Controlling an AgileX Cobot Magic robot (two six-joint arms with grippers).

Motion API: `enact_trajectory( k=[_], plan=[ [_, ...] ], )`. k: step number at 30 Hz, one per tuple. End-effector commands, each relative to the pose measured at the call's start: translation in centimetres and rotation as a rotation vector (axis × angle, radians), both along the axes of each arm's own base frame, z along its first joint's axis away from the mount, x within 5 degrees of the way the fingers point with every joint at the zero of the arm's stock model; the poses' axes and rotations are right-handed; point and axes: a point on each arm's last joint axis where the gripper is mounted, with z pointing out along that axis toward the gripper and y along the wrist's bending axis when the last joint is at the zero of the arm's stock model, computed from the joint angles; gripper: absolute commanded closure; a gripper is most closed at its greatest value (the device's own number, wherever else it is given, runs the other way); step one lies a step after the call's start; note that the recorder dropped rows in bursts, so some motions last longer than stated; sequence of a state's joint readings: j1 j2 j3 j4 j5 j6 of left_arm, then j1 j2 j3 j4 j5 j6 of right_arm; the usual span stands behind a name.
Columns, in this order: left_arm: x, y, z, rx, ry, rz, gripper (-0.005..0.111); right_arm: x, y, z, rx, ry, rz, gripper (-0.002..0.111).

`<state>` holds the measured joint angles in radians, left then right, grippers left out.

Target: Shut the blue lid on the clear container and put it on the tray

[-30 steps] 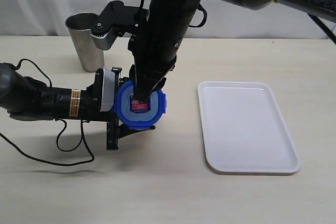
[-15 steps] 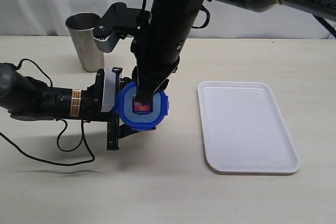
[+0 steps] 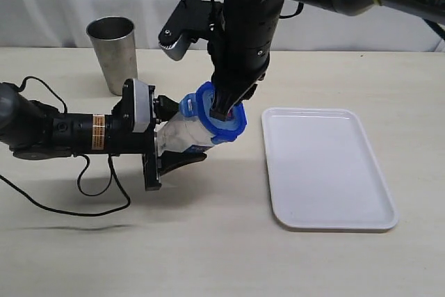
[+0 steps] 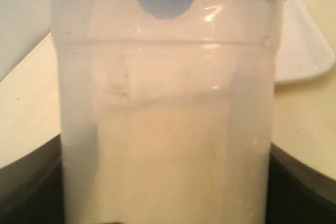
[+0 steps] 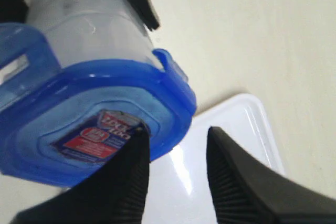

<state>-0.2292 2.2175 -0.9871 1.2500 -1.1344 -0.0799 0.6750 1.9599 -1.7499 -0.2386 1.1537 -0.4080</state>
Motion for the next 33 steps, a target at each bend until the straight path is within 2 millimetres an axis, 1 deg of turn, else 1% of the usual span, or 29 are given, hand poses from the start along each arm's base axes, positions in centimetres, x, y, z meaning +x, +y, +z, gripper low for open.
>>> enact_trajectory(
  k=[1,3,6,9,13,15,17,19,22,24,26,33],
  plan=[
    [0.1,-0.3,1.4,-0.110,0.022,0.011,0.107,0.4,-0.3,-0.1,0.007,-0.032,-0.083,0.073],
    [0.1,-0.3,1.4,-0.110,0.022,0.011,0.107,0.4,-0.3,-0.1,0.019,-0.029,-0.108,0.073],
    [0.3,-0.2,1.4,-0.120,0.060,0.043,0.107,0.5,-0.1,0.3,0.093,-0.056,-0.208,0.073],
    [0.7,-0.1,1.2,-0.116,0.112,0.103,0.107,0.4,-0.2,1.8,0.186,-0.098,-0.294,0.073],
    [1.0,0.1,1.0,-0.097,0.120,0.133,0.107,0.0,0.1,4.7,0.339,-0.111,-0.379,0.073],
    [1.0,0.1,1.0,-0.102,0.134,0.139,0.107,-0.5,0.8,5.8,0.452,-0.061,-0.404,0.073],
    [1.0,0.1,1.0,-0.107,0.140,0.147,0.107,-0.9,1.5,6.2,0.534,0.003,-0.410,0.073],
    [1.0,0.1,1.0,-0.104,0.141,0.148,0.107,-1.0,2.1,5.9,0.565,0.039,-0.414,0.073],
    [1.0,0.1,0.9,-0.100,0.141,0.150,0.107,-0.6,2.4,4.0,0.520,0.089,-0.469,0.073],
    [1.0,0.1,0.9,-0.101,0.144,0.151,0.107,0.0,2.4,2.7,0.474,0.080,-0.498,0.073],
    [1.0,0.1,0.9,-0.102,0.145,0.151,0.107,0.4,2.5,1.9,0.448,0.075,-0.514,0.073],
    [1.0,0.1,0.9,-0.102,0.145,0.151,0.107,0.9,2.8,0.2,0.412,0.095,-0.524,0.073]
  ],
)
